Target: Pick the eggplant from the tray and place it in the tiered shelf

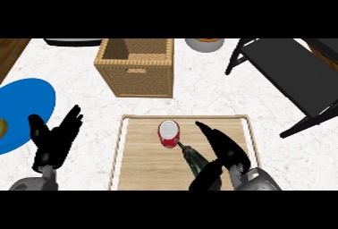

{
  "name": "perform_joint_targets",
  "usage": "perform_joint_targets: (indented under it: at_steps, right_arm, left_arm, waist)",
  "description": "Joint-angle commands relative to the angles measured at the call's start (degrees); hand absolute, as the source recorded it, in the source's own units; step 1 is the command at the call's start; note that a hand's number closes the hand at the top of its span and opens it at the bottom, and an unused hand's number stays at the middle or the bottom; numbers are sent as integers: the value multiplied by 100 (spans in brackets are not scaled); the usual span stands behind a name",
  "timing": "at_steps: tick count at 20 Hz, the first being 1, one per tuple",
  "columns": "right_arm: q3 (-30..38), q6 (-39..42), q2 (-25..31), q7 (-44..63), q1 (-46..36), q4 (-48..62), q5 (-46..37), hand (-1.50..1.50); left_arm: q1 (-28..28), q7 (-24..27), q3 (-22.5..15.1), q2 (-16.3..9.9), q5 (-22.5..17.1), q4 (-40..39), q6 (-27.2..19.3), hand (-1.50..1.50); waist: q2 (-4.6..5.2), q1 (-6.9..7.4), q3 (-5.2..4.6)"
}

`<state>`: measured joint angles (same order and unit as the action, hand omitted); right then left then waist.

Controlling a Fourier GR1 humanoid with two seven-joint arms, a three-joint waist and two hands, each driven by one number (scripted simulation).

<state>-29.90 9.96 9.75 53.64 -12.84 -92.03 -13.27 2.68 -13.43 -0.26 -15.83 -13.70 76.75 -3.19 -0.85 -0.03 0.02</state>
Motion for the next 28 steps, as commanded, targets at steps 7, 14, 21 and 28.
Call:
perform_joint_targets:
  at_steps: [7, 14, 21, 28]
  right_arm:
    - [-101, 359, -258, -980, 77, 948, -186, 150]
    - [-331, 666, -457, -1138, 148, 515, -97, 150]
    - [-391, 214, -630, -1541, 334, -147, -607, 150]
    - [1653, -2103, -398, 892, -1374, 1050, -2733, 150]
  left_arm:
    - [-76, -364, 68, 37, 79, 203, 26, 0]
    - [-247, -291, -62, 207, 204, 334, -31, 0]
    - [-33, -103, -1, 342, 340, -137, -3, 0]
    - [-127, -195, 70, 143, 241, 142, 85, 0]
  waist:
    - [99, 54, 1]
    - [86, 41, 0]
    - [85, -8, -2]
    - [126, 42, -46]
